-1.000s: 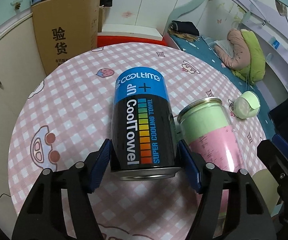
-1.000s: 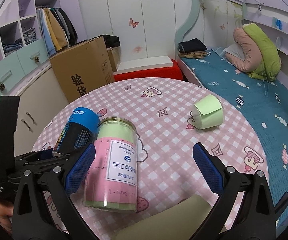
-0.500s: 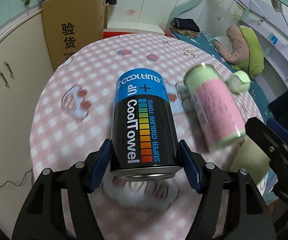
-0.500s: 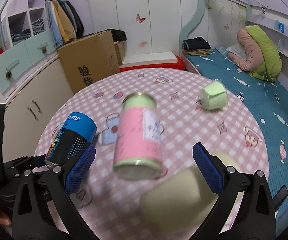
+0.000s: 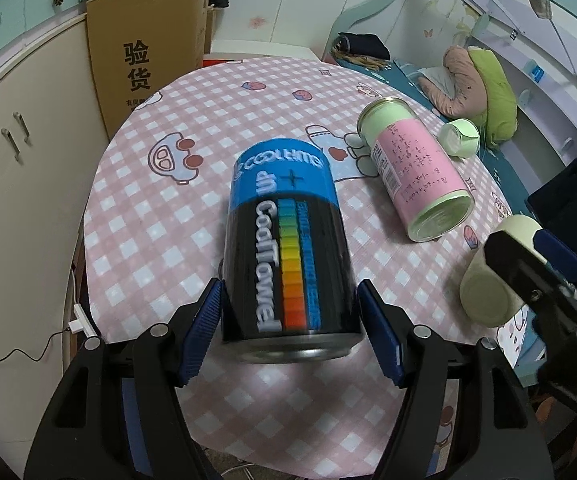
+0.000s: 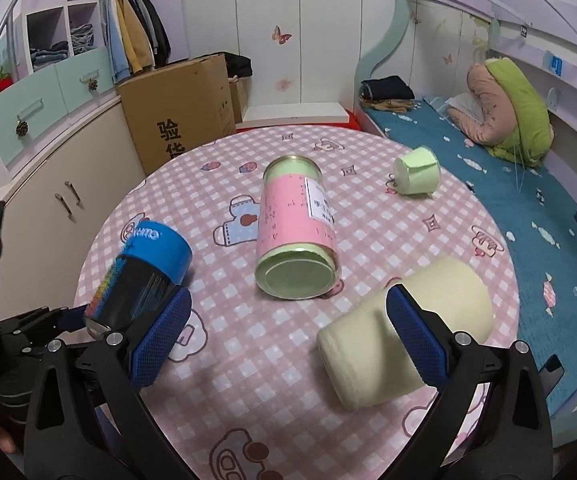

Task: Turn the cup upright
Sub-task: 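Lift and tilt the can with the left gripper while the right gripper grasps it, then lower the can open end up onto the tablecloth with the right gripper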

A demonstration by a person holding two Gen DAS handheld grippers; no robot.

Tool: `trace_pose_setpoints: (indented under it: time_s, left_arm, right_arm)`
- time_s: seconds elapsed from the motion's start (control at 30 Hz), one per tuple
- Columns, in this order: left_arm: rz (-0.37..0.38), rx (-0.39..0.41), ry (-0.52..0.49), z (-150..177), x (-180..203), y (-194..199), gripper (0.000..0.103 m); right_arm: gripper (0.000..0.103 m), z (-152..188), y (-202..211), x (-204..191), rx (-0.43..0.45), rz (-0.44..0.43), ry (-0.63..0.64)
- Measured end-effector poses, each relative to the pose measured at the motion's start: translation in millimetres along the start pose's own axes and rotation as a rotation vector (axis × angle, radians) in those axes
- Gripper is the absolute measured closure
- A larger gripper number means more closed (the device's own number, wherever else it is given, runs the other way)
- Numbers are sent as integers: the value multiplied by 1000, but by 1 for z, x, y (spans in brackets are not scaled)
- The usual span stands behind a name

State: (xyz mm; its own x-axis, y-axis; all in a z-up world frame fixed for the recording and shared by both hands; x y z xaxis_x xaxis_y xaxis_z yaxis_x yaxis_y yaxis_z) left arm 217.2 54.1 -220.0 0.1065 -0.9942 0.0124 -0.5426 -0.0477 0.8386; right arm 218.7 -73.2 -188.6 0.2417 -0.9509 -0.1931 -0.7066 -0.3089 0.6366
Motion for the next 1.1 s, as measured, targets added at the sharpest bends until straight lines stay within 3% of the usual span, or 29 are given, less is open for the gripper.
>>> trace_pose_setpoints:
  time_s: [0.1,0.27,0.37,0.6,0.73,1.1]
  left_arm:
    - [31,19,19,0,-4,7,17]
    - [67,52,18,-4,-17,25,15]
    - [6,94,39,-12,-45,36,10]
    - [-164,160,75,-26,-104,38,10]
    - [-190,156,91,-30,-125,29,10]
    - [-192,130,83,-36,-140,2,10]
  right_arm:
    - [5,-6,3,-7,8,-1,11]
    - [5,-19,3,-29,25,-19,21]
    - [5,-25,-4,-45,21,-53,25]
    - [5,-24,-44,-83,-63,-159,-2]
    - [5,-17,-72,-94,-134,-237,-69]
    - [5,1,-132,-96,-263,-300,-178]
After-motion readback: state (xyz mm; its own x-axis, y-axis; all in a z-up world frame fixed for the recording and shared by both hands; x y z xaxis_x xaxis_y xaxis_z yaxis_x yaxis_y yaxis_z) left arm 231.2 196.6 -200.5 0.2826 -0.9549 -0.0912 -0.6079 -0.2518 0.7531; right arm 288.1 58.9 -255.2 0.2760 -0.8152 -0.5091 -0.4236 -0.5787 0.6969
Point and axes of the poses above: each gripper's, at about its wrist camera, not at the fingertips, and y roughly against the way its jaws point, x to its right, z to its underside, the point moved 8 cm from there along -y, roughly the way its jaws point, and after that the axes turned 14 degrees about -z, right-handed, at the moved point
